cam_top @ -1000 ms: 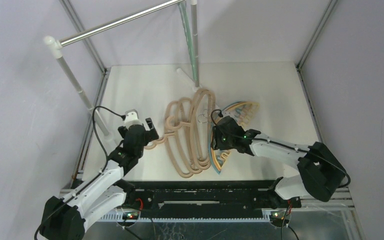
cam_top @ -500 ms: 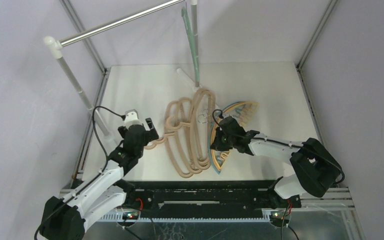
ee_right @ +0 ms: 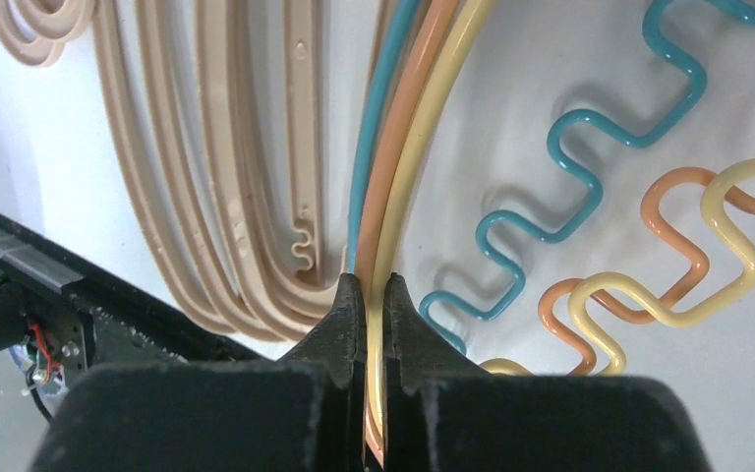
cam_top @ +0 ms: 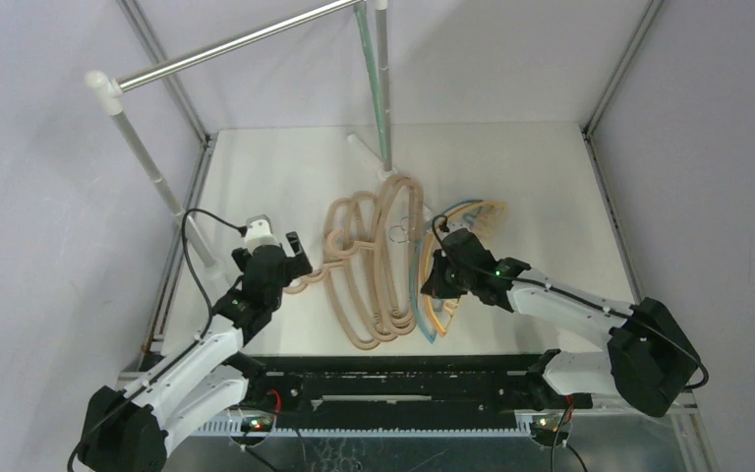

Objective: Organize the hangers

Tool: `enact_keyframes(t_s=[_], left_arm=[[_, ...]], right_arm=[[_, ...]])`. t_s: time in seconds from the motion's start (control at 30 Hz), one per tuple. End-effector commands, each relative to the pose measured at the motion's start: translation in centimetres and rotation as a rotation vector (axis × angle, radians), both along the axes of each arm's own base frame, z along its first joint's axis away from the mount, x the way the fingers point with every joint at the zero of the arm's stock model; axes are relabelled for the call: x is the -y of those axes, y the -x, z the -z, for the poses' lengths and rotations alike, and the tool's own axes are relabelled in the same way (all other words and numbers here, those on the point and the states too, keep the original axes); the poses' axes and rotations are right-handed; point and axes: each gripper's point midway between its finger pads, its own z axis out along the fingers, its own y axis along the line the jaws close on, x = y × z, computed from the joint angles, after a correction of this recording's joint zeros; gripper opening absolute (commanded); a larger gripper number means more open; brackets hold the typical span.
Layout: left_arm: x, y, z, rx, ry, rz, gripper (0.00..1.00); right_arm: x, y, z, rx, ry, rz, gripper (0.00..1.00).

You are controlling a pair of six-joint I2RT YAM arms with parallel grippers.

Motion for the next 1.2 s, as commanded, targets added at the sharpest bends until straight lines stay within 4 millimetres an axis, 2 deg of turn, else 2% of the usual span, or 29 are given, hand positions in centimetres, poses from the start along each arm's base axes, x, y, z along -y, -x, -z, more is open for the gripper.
enact_keyframes(t_s=[0.0, 0.27, 0.4, 0.5, 0.6, 0.7, 0.73, 0.83, 0.97, 1.0, 1.03, 1.1, 1.17], left_arm=[[0.3, -0.4, -0.4, 0.030, 0.024, -0.007, 0.99], [0.5, -0.5, -0.3, 0.026, 0.028, -0.002, 0.99], [0.4, -0.5, -0.3, 0.028, 0.025, -0.005, 1.00], [0.4, -0.4, -0.1, 0.023, 0.023, -0.005, 0.99], [0.4, -0.5, 0.0, 0.021, 0.026, -0.005, 0.99], [0.5, -0.5, 0.0, 0.021, 0.029, -0.004, 0.99], [0.5, -0.5, 0.0, 0.020, 0.030, -0.004, 0.99], [0.5, -0.5, 0.0, 0.021, 0.028, -0.004, 0.99], [0.4, -0.5, 0.0, 0.021, 0.027, -0.006, 0.99], [0.4, -0.5, 0.0, 0.021, 0.027, -0.006, 0.99], [0.4, -0.5, 0.1, 0.020, 0.028, -0.007, 0.99], [0.5, -0.5, 0.1, 0.021, 0.029, -0.005, 0.99], [0.4, -0.4, 0.1, 0.021, 0.027, -0.005, 0.99]], right_arm=[[-1.2, -0.5, -4.2, 0.101, -0.055, -0.055, 0.00], [-3.2, 1.9, -2.5, -0.016, -0.121, -0.197, 0.03], [-3.6, 2.3, -2.1, -0.042, -0.145, -0.212, 0.03], [-3.7, 2.4, -2.1, -0.039, -0.146, -0.220, 0.15], [-3.5, 2.5, -1.7, -0.041, -0.142, -0.221, 0.16], [-3.6, 2.5, -1.5, -0.043, -0.149, -0.216, 0.08], [-3.5, 2.4, -1.5, -0.044, -0.150, -0.209, 0.02], [-3.3, 2.2, -1.3, -0.046, -0.147, -0.198, 0.00], [-3.1, 2.0, -1.0, -0.043, -0.135, -0.197, 0.11], [-3.1, 2.0, -1.0, -0.042, -0.138, -0.195, 0.17], [-3.1, 1.9, -1.1, -0.038, -0.146, -0.192, 0.25], [-3.0, 1.5, -1.2, -0.033, -0.150, -0.175, 0.53], [-2.8, 1.4, -1.0, -0.039, -0.149, -0.167, 0.66]])
